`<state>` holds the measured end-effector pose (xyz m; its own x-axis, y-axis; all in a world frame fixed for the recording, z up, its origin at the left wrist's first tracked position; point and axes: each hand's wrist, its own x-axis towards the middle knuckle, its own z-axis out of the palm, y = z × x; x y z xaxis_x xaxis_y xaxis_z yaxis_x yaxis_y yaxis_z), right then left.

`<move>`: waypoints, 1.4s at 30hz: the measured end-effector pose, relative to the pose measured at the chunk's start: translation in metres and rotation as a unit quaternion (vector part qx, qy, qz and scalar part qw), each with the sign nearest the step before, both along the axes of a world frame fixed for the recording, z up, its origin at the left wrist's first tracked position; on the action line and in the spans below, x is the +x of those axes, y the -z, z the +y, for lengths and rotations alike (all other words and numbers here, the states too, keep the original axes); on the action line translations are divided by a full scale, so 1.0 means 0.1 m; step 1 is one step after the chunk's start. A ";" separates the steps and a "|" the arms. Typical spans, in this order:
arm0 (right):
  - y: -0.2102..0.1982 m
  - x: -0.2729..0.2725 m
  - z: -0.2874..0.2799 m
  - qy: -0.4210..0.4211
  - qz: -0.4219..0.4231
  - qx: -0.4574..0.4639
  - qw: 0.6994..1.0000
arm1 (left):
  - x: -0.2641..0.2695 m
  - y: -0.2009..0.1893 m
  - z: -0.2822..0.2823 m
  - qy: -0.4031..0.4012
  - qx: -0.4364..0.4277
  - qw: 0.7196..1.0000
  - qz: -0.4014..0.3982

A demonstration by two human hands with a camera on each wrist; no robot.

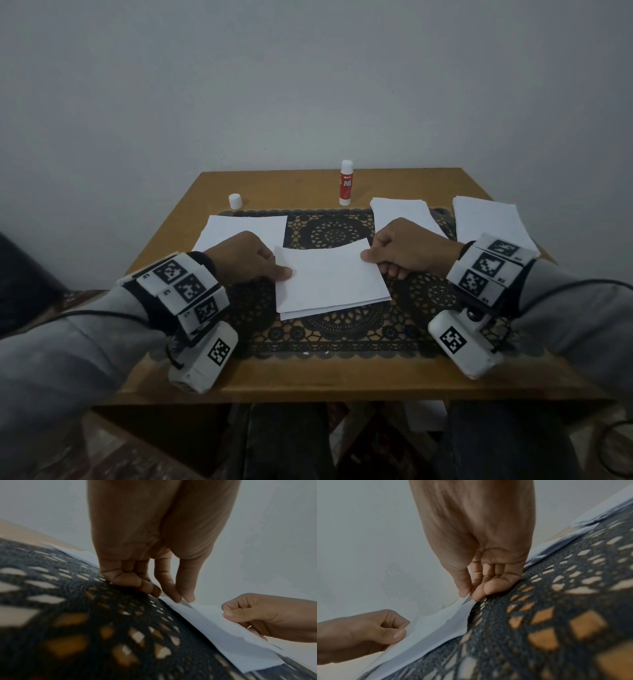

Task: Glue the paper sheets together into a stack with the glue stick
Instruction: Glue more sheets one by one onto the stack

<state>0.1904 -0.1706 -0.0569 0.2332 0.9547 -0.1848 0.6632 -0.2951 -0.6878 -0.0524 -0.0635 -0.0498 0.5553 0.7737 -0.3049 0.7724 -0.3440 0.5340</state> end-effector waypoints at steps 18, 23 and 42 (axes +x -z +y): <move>0.02 0.00 0.02 -0.006 -0.028 -0.001 1.000 | 0.04 -0.01 -0.03 0.011 0.008 1.000 0.018; 0.03 -0.01 0.02 -0.009 -0.036 0.002 0.999 | 0.06 -0.01 -0.06 0.015 0.016 1.000 0.022; 0.05 -0.01 0.04 -0.008 -0.065 0.001 0.998 | 0.10 -0.03 -0.11 0.011 0.041 0.998 0.050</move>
